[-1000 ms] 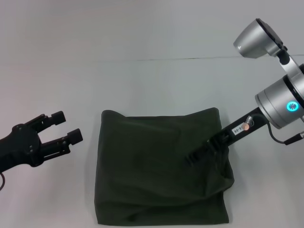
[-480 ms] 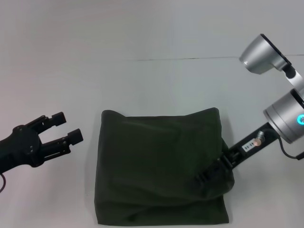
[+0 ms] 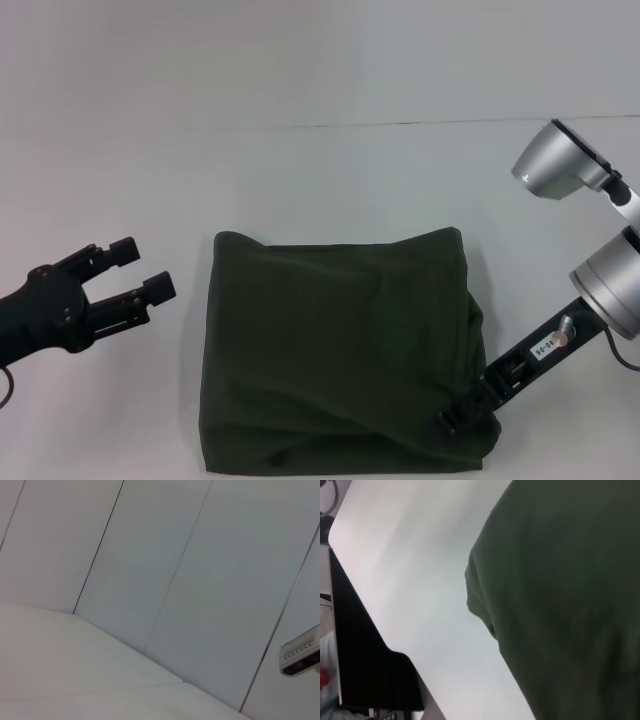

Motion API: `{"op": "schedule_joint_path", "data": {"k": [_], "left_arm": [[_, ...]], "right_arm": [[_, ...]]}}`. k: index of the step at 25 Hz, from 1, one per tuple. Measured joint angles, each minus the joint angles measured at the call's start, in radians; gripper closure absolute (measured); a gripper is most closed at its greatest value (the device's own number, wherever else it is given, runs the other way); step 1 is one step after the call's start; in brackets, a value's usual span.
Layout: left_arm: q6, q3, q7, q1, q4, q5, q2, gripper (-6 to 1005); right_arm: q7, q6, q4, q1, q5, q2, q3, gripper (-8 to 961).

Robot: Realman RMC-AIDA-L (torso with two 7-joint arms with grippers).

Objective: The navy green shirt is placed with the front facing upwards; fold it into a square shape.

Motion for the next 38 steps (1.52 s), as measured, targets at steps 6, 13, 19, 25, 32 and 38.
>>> {"op": "schedule_joint_path", "data": {"k": [6, 13, 19, 25, 32, 38], "left_arm": [[-0.001, 0.000, 0.001, -0.003, -0.001, 0.000, 0.000, 80], [-0.001, -0.008, 0.004, -0.003, -0.010, -0.002, 0.001, 79], [0.002, -0.024, 0.005, -0.003, -0.012, -0.003, 0.002, 79], [0.009, -0.042, 0.005, -0.003, -0.012, -0.003, 0.001, 79], [0.008, -0.048, 0.008, -0.005, -0.015, -0.027, -0.002, 80], [0.000, -0.050, 0.011, -0.001, -0.022, -0.058, -0.006, 79]], "right_arm": [[0.002, -0.001, 0.003, -0.008, -0.001, -0.002, -0.010, 340], [0.006, 0.004, 0.008, -0.010, -0.016, -0.005, -0.010, 339], [-0.037, -0.057, 0.000, -0.011, 0.021, -0.022, 0.095, 339], [-0.126, -0.104, 0.023, -0.033, 0.077, -0.043, 0.243, 339], [-0.321, -0.103, 0.148, -0.097, 0.113, -0.042, 0.291, 339], [-0.496, -0.064, 0.230, -0.180, 0.158, -0.011, 0.329, 339]]}}
